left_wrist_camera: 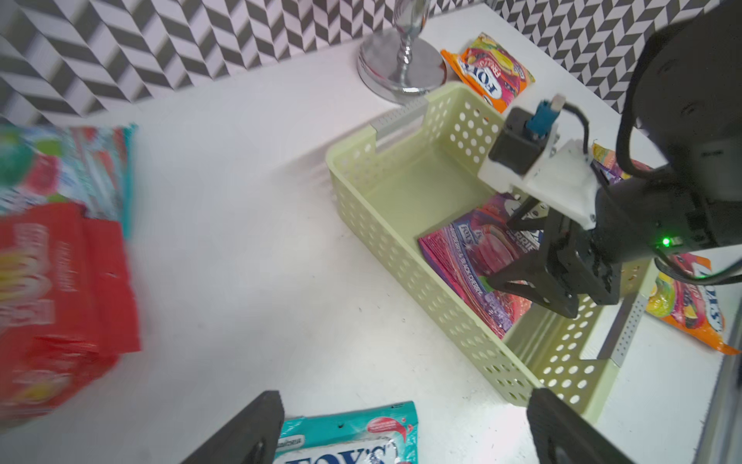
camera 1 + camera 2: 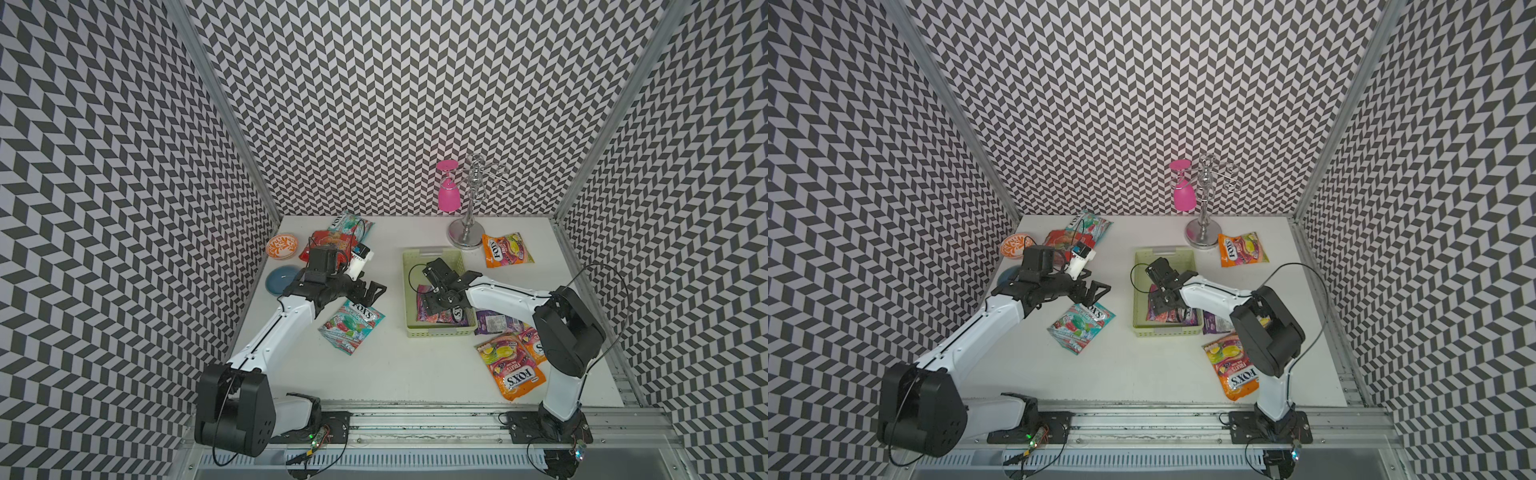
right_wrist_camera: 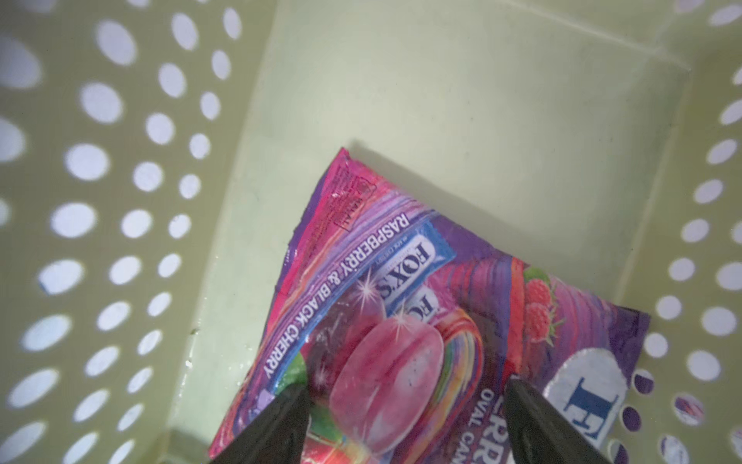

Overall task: Put the candies in the basket
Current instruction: Adjust the candy in the basket.

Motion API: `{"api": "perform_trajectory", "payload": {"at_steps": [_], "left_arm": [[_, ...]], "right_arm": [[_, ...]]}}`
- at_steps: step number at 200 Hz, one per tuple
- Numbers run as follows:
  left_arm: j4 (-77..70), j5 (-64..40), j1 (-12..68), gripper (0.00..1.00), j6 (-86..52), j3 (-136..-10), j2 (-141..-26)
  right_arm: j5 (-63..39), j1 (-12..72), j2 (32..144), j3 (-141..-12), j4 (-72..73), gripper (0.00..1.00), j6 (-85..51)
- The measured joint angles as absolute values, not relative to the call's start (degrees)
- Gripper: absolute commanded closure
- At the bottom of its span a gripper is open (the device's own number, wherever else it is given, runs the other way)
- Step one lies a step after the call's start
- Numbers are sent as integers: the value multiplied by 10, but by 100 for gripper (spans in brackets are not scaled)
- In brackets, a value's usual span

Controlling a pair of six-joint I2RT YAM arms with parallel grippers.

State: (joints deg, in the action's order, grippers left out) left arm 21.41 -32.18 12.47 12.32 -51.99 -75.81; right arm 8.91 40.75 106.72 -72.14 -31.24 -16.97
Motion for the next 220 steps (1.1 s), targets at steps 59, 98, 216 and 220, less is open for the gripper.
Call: {"api": "perform_trajectory", "payload": {"at_steps": [59,98,216,220], "left_arm": [[195,-369,190,13,71,-531,-852],[190,-382,209,28,50,-556,-911],[191,-385,230,57,34,-571,-959],[191,-384,230,57,34,-574,-962]], "right_arm": [[69,408,1034,-707,-354,18,-167],[62,408,989,-663,-371,18,-174],[58,407,1040,-655,-325,20,-187],[58,407,1043,-659,-325,20,-187]]}}
